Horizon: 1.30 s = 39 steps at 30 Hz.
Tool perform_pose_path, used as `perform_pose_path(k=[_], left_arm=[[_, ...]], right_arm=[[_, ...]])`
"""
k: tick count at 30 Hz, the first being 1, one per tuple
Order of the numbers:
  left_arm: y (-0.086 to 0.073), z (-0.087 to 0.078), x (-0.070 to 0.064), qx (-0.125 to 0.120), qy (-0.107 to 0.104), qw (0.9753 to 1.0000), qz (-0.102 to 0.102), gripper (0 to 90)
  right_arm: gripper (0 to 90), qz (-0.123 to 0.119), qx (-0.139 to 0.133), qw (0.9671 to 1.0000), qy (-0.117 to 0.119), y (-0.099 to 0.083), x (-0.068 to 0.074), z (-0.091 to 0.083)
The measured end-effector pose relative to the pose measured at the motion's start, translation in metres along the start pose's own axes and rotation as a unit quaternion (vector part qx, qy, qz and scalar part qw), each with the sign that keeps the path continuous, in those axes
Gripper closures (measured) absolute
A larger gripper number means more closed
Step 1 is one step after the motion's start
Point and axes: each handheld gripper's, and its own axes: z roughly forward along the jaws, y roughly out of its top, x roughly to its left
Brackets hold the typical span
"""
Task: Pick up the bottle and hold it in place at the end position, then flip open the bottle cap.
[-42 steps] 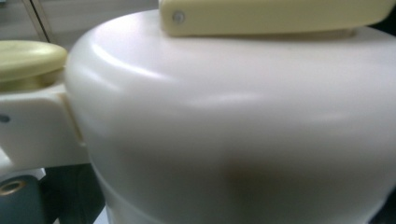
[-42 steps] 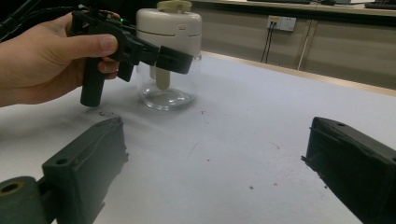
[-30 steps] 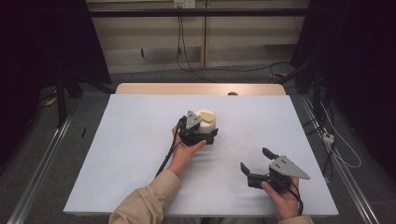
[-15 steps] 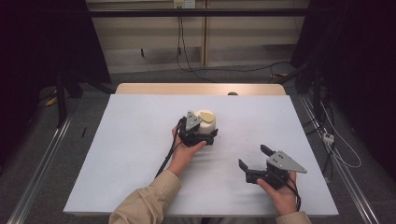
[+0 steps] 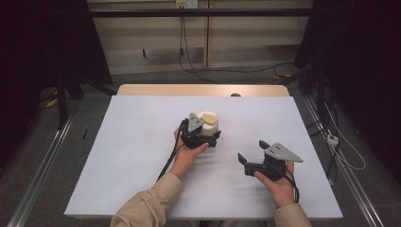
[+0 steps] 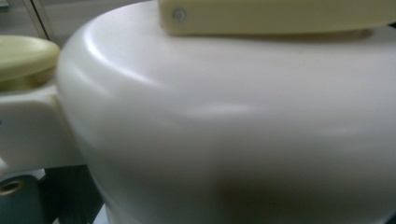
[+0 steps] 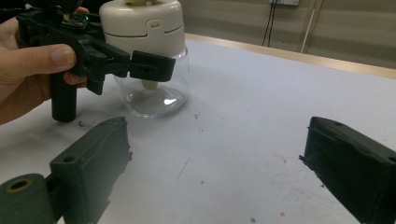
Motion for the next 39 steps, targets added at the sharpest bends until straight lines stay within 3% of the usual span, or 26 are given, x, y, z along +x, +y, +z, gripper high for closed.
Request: perform_pose_path(k=[9,27,31,39], left_arm=[[0.000,0.000,0.000,0.000,0.001,1.0000,-0.001,5.0],[0.000,0.000,-0.001,0.002,0.003,1.0000,-0.002,5.0],[0.000,-0.001,-0.001,0.003,0.004,1.0000,-0.002,5.0],[0.001,-0.001,-0.001,0.004,0.006,1.0000,-0.004,5.0]], right_arm=[[7.0,0.001,-0.005,0.9999,0.010,0.015,0.001,0.013],[13.1,-0.001,0.019,0.9997,0.018,0.034,0.000,0.035],[19.3,0.000,0.016,0.9995,0.027,0.037,0.001,0.036],[44.0,-0.017,0.018,0.9982,0.054,0.049,0.006,0.042]])
